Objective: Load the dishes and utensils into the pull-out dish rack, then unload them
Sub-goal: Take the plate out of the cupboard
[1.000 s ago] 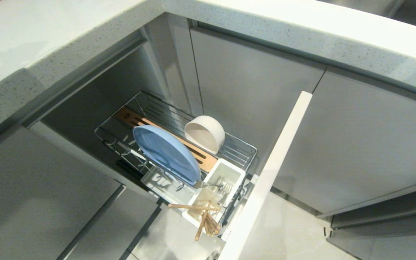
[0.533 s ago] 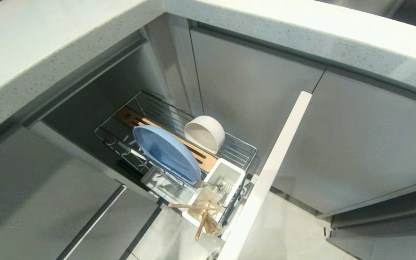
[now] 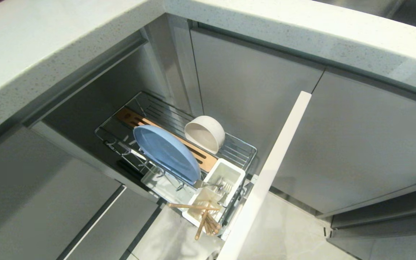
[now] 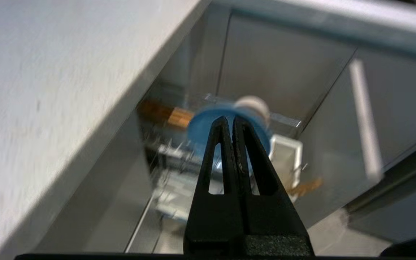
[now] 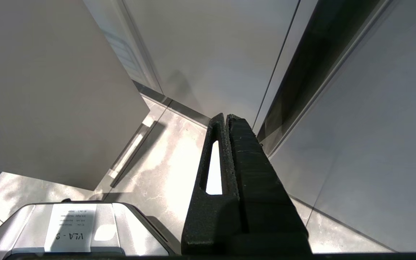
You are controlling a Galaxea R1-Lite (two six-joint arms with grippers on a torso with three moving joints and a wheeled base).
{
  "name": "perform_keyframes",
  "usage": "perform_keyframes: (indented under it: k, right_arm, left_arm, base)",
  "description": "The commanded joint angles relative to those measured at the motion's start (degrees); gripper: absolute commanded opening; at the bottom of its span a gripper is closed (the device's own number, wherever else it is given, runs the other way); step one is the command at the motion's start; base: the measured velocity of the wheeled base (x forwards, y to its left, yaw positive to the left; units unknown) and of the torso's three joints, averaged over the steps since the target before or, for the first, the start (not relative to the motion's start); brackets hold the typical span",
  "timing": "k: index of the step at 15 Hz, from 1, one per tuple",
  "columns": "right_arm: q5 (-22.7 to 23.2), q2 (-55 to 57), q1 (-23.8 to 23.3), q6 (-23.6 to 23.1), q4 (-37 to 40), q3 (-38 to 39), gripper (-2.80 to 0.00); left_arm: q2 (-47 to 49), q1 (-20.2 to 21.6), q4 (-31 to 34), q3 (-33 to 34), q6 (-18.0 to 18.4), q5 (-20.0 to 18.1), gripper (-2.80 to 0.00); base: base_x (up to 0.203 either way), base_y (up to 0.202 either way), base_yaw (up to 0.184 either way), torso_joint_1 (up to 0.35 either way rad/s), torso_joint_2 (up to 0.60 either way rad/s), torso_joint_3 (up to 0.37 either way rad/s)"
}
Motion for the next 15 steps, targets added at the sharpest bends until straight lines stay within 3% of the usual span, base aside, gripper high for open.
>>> perform_keyframes:
  k: [1, 5, 12, 15]
  right_arm:
    - [0.0, -0.2, 0.0, 0.0, 0.0, 0.1, -2.8]
    - [0.0, -0.2, 0.1, 0.0, 0.0, 0.1, -2.8]
    - [0.0, -0.2, 0.1, 0.0, 0.0, 0.1, -2.8]
    - [0.0, -0.2, 0.0, 0.0, 0.0, 0.1, -2.8]
  left_arm:
    - [-10.5, -1.4, 0.3, 10.4, 1.0, 3.8, -2.8]
    - [-13.0, -1.6, -7.9, 26.2, -4.5, 9.1, -2.8]
    - [-13.1, -1.6, -36.7, 55.7, -5.9, 13.2, -2.8]
    - [-13.0, -1.6, -34.8, 56.3, -7.9, 14.1, -2.8]
  base:
    - [0.0, 0.0, 0.0, 0.0, 0.0, 0.0]
    - [0.0, 0.0, 0.0, 0.0, 0.0, 0.0]
    - [0.0, 0.0, 0.0, 0.0, 0.0, 0.0]
    - [0.0, 0.0, 0.0, 0.0, 0.0, 0.0]
